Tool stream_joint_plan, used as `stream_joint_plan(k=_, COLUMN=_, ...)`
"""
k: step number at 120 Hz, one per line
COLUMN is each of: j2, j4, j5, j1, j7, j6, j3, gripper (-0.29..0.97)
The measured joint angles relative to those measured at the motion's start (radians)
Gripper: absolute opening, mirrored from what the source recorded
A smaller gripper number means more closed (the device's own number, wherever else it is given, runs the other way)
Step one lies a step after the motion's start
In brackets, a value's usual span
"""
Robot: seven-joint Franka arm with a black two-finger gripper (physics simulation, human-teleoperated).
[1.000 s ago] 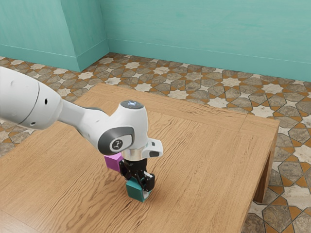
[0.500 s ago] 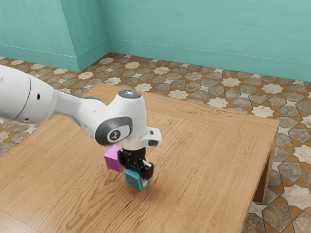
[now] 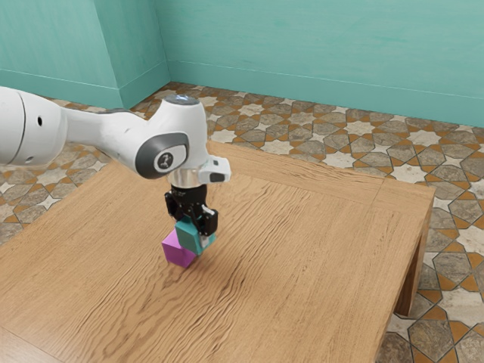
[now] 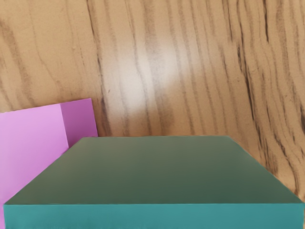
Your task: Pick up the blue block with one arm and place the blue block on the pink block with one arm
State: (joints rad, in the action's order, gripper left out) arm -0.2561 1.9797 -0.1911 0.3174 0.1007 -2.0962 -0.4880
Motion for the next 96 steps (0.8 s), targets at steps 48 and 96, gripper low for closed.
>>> stream_joint_plan(k=48, j2=-0.029, j4=-0.047, j5=-0.001, j1=0.090, j7=-0.106, j6=0.070, j3=0.008, gripper=0.39)
stream_joint_plan(k=96, j2=-0.072, j4=-0.087, j5=-0.010, j1=0.108, j7=-0.168, j6=0.081, j3=0.011, gripper=0.38)
